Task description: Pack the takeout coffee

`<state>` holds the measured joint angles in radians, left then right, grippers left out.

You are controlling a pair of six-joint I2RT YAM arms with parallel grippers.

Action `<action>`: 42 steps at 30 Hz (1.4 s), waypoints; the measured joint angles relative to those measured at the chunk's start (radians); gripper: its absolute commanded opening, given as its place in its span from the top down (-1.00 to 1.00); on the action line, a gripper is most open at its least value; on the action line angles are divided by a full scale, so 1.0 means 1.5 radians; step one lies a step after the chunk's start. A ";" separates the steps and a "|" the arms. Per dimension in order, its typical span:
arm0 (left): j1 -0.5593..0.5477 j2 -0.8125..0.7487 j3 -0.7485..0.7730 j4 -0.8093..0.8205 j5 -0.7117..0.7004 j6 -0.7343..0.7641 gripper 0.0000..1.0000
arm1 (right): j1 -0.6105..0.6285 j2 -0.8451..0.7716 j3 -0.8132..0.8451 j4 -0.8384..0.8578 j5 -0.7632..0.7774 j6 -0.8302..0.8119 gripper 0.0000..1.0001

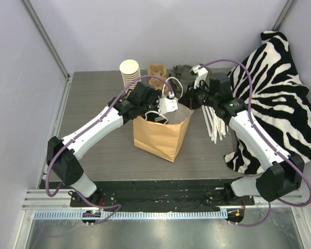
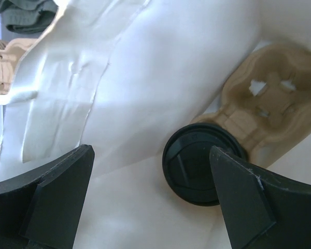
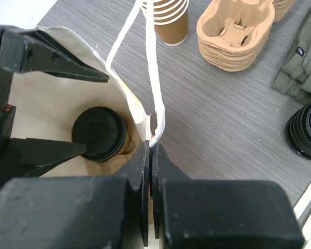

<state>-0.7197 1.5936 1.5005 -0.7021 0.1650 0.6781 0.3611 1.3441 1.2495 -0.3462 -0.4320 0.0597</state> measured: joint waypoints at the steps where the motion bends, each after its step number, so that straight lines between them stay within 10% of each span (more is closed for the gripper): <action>1: 0.000 -0.003 -0.003 0.005 0.000 -0.005 -0.97 | 0.002 -0.003 -0.002 0.002 0.000 -0.001 0.98; 25: 0.023 -0.055 0.056 0.014 0.010 -0.173 -0.95 | 0.016 -0.021 -0.024 0.042 -0.010 -0.021 0.97; 42: 0.071 -0.064 0.176 -0.012 0.007 -0.326 -0.99 | 0.016 -0.021 0.001 0.035 -0.018 -0.012 -0.35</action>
<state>-0.6132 1.4971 1.7645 -0.7197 0.1749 0.1886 0.3847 1.3132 1.2503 -0.2935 -0.4587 0.0414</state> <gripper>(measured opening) 0.994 0.582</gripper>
